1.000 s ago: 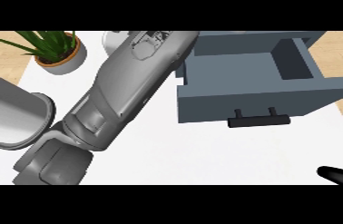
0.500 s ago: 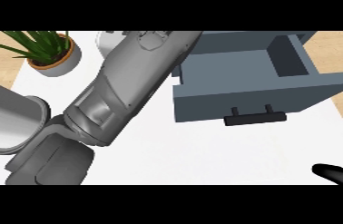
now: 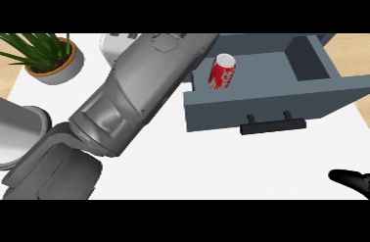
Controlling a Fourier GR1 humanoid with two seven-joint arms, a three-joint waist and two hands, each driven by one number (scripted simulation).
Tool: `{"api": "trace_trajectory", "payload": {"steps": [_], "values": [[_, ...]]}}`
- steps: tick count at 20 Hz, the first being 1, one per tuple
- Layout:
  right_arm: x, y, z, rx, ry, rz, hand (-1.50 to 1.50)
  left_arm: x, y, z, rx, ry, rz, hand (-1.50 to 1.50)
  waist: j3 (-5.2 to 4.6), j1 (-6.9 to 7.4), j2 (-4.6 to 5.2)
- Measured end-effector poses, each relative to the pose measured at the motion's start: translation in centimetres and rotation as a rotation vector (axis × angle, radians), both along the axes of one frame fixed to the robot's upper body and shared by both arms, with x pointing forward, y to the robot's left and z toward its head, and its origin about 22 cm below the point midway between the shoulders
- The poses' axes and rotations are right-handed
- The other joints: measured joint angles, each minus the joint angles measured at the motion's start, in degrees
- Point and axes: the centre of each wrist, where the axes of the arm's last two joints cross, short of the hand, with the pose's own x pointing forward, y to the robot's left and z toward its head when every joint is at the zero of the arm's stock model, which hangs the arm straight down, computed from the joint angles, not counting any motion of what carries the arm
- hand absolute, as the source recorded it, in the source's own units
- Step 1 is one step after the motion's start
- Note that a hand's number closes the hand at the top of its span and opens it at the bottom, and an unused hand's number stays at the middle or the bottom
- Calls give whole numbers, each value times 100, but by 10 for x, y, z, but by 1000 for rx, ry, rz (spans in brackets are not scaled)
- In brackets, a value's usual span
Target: Pick up the can, place it into the drawer and close the drawer
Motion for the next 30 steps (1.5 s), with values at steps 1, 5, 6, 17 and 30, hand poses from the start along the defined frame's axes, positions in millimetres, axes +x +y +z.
{"api": "trace_trajectory", "payload": {"steps": [1,5,6,17,30], "values": [[-1,2,1,-19,-7,2,-150,0,1,-1,-5,-5,7,-150,-1,-9,4],[7,9,6,-109,-44,20,-150,1,1,0,-38,1,11,-150,-2,7,23],[8,9,9,-140,-56,20,-150,1,1,1,-47,2,11,-150,-3,9,28],[47,28,1,-510,-78,-5,-150,3,3,2,-127,-5,8,-150,-7,196,31],[123,65,-57,-858,-21,-46,-150,7,10,9,-102,-20,-2,-150,-12,531,-36]]}}
